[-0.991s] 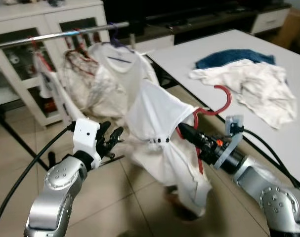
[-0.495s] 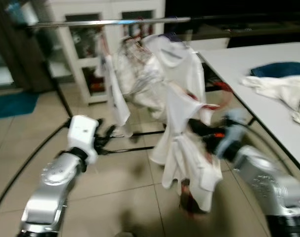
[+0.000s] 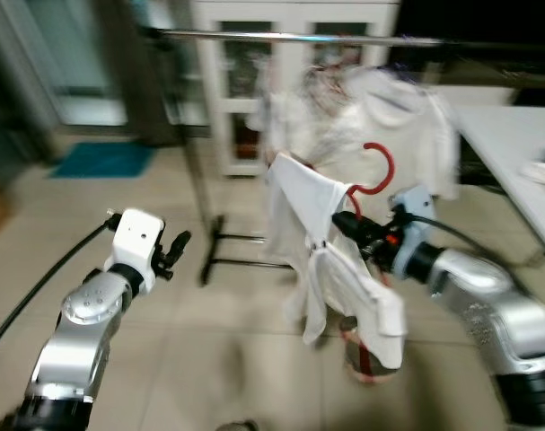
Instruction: Hang hanger
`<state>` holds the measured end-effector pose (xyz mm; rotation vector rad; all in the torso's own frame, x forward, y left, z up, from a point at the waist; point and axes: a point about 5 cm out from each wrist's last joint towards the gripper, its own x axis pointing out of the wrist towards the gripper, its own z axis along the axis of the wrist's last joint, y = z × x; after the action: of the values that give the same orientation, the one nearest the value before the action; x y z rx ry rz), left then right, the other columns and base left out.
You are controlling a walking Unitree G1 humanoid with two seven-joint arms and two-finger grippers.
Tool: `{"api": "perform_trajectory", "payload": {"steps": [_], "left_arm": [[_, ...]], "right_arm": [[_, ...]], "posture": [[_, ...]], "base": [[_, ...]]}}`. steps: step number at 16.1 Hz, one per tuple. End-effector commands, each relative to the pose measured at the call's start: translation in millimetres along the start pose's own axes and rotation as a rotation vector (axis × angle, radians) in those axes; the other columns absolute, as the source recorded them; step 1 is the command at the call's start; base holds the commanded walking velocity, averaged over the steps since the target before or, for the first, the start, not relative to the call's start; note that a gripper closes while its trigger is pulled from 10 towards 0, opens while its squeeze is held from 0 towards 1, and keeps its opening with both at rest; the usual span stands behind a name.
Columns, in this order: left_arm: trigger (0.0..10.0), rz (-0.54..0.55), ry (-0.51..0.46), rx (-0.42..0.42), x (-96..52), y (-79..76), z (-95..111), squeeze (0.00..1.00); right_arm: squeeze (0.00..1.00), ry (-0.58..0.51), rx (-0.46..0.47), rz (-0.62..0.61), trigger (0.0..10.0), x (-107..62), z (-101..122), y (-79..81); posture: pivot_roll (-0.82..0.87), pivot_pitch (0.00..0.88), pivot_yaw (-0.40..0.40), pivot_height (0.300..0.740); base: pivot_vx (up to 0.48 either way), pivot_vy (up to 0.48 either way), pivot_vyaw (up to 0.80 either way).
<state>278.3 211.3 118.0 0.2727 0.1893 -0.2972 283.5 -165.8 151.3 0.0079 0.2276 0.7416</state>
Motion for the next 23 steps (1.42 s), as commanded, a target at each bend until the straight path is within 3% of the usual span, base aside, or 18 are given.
{"api": "perform_trajectory", "payload": {"steps": [1, 3, 4, 5, 7, 11, 15, 16, 17, 23], "left_arm": [[10.0, -0.019, -0.012, 0.023, 2.6, 6.6, 4, 1.0], [10.0, -0.022, -0.02, 0.052, 7.4, 16.3, 8, 1.0], [10.0, -0.033, -0.033, 0.048, 10.0, 19.6, 12, 0.36], [10.0, -0.043, -0.044, 0.033, 11.9, 19.6, 14, 0.0], [10.0, -0.129, -0.047, -0.014, 22.6, 10.8, 14, 0.0], [10.0, -0.283, -0.06, -0.03, 27.3, -11.5, 13, 0.0], [10.0, -0.279, -0.071, -0.031, 28.7, -11.7, 13, 0.0], [1.2, -0.281, -0.091, -0.039, 29.6, -9.8, 13, 0.0], [0.0, -0.29, -0.097, -0.052, 29.5, -9.8, 13, 0.0], [0.0, -0.334, -0.173, -0.114, 31.2, -9.5, 18, 0.0]], "right_arm": [[0.0, -0.022, -0.077, 0.09, 10.0, -3.1, 12, 3.0], [0.0, -0.008, -0.124, 0.193, 10.0, -10.7, 19, 3.7], [0.0, -0.007, -0.141, 0.232, 10.0, -13.7, 24, 4.2], [0.0, -0.021, -0.144, 0.255, 10.0, -14.9, 27, 5.4], [0.0, -0.078, -0.142, 0.396, 10.0, -21.3, 42, 17.6], [0.0, -0.078, -0.147, 0.451, 10.0, -24.7, 43, 22.4], [0.0, -0.082, -0.14, 0.468, 10.0, -26.4, 44, 25.2], [0.0, -0.08, -0.137, 0.476, 10.0, -27.4, 44, 26.2], [0.0, -0.078, -0.136, 0.477, 10.0, -27.6, 44, 26.3], [0.0, -0.077, -0.13, 0.483, 10.0, -28.0, 44, 26.4]], "posture": [[-0.09, 0.0, 0.022, 0.74], [-0.09, 0.0, 0.023, 0.74], [-0.09, 0.0, 0.021, 0.74], [-0.09, 0.0, 0.019, 0.74], [-0.09, 0.0, 0.017, 0.74], [-0.1, 0.0, 0.025, 0.74], [-0.1, 0.0, 0.035, 0.74], [-0.1, 0.0, 0.035, 0.74], [-0.1, 0.0, 0.035, 0.74], [-0.1, 0.0, 0.033, 0.74]], "base": [[0.0, 0.0, 0.71], [0.0, 0.0, 0.36], [0.0, 0.0, 0.0], [0.0, 0.0, 0.0], [0.0, 0.0, 0.0], [0.0, 0.0, 0.0], [0.0, 0.0, 0.0], [0.0, 0.0, 0.0], [0.0, 0.0, 0.0], [0.0, 0.0, 0.0]]}}
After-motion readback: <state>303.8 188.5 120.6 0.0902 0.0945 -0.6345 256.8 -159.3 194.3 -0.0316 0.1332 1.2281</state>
